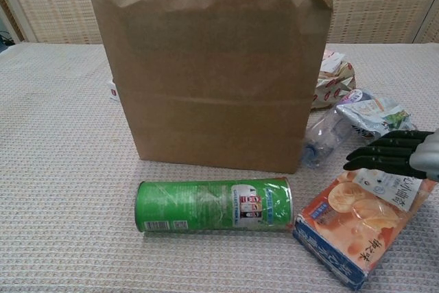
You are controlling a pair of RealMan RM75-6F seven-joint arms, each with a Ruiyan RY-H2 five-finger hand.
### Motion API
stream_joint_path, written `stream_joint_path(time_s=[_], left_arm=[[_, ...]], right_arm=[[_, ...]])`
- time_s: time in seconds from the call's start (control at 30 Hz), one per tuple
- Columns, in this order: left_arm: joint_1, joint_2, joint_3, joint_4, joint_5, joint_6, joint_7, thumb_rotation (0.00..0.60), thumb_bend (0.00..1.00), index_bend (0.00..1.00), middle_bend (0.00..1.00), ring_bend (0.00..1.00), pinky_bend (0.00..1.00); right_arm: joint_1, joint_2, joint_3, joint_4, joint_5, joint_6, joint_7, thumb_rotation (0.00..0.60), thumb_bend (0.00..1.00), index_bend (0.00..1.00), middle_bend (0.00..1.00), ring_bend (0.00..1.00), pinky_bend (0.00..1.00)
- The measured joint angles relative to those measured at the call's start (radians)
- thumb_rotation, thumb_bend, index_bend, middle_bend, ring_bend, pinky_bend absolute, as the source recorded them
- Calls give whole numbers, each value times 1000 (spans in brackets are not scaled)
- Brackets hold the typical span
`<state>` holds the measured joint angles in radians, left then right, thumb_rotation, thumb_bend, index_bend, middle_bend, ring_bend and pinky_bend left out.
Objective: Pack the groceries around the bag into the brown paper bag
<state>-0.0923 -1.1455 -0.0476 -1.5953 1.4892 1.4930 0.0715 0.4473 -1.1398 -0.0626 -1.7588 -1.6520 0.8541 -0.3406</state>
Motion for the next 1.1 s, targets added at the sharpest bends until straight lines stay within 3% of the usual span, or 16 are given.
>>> stream_joint_path(time_s=[0.47, 0.57, 0.63, 0.67, 0.73, 0.8, 0.87, 1.1], left_arm=[[-2, 3, 0, 2, 2, -3, -9, 600, 348, 0, 0, 0, 0], [-2, 3, 1, 3, 2, -3, -12, 600, 349, 0, 0, 0, 0], [-2, 3, 1, 3, 3, -3, -13, 600, 350, 0, 0, 0, 0], [-2, 3, 1, 3, 2, -3, -13, 600, 351, 0, 0, 0, 0], [-2, 3, 1, 4, 2, -3, -13, 600, 351, 0, 0, 0, 0], [-2, 2, 1, 3, 2, -3, -13, 600, 351, 0, 0, 0, 0], [-2, 3, 1, 3, 2, -3, -12, 600, 351, 0, 0, 0, 0], [-1, 2, 1, 2, 1, -2, -9, 600, 351, 0, 0, 0, 0]], right_arm=[[80, -108, 32, 17, 166, -114, -118, 600, 12, 0, 11, 0, 0], [91, -129, 31, 24, 200, -127, -149, 600, 11, 1, 51, 33, 17], [97, -140, 28, 27, 222, -132, -168, 600, 35, 93, 188, 159, 126], [99, -145, 27, 27, 229, -131, -174, 600, 63, 177, 260, 238, 207], [99, -149, 25, 26, 233, -119, -175, 600, 152, 437, 447, 471, 455], [96, -147, 22, 23, 226, -102, -169, 600, 196, 574, 548, 605, 590], [91, -137, 18, 12, 211, -76, -152, 600, 217, 623, 585, 646, 636], [65, -52, 14, -74, 140, 34, -38, 600, 222, 644, 598, 650, 641]])
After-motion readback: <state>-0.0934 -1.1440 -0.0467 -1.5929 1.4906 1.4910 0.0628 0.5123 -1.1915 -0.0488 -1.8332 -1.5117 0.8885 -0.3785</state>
